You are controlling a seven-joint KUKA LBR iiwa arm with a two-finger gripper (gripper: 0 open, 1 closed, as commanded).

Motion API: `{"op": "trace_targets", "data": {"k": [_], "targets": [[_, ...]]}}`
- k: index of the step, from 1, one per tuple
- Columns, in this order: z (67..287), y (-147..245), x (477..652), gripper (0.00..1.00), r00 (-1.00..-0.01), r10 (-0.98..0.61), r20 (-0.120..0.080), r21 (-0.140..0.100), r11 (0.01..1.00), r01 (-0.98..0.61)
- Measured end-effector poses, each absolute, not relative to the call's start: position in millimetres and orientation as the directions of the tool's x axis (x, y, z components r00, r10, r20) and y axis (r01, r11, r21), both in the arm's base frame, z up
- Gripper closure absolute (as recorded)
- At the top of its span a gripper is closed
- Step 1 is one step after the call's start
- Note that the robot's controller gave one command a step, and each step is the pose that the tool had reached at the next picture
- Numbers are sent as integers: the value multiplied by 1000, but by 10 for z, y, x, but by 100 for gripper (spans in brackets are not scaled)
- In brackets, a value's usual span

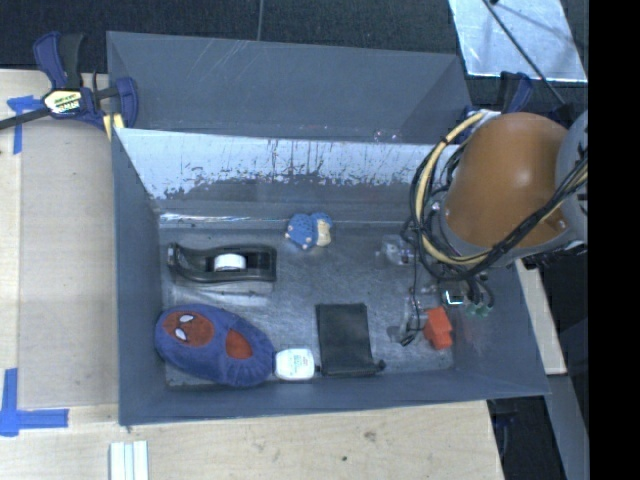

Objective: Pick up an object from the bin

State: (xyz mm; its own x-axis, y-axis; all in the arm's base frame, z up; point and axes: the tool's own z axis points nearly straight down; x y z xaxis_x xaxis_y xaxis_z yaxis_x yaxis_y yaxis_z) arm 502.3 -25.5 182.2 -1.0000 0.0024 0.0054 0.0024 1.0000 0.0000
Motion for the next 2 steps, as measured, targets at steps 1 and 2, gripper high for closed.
{"op": "trace_targets", "data": {"k": [1, 2], "targets": [[1865, -254, 5041, 100, -1000, 1, -3, 0, 1000, 1], [1007, -948, 5207, 100, -999, 54, 4, -3, 999, 54]]}}
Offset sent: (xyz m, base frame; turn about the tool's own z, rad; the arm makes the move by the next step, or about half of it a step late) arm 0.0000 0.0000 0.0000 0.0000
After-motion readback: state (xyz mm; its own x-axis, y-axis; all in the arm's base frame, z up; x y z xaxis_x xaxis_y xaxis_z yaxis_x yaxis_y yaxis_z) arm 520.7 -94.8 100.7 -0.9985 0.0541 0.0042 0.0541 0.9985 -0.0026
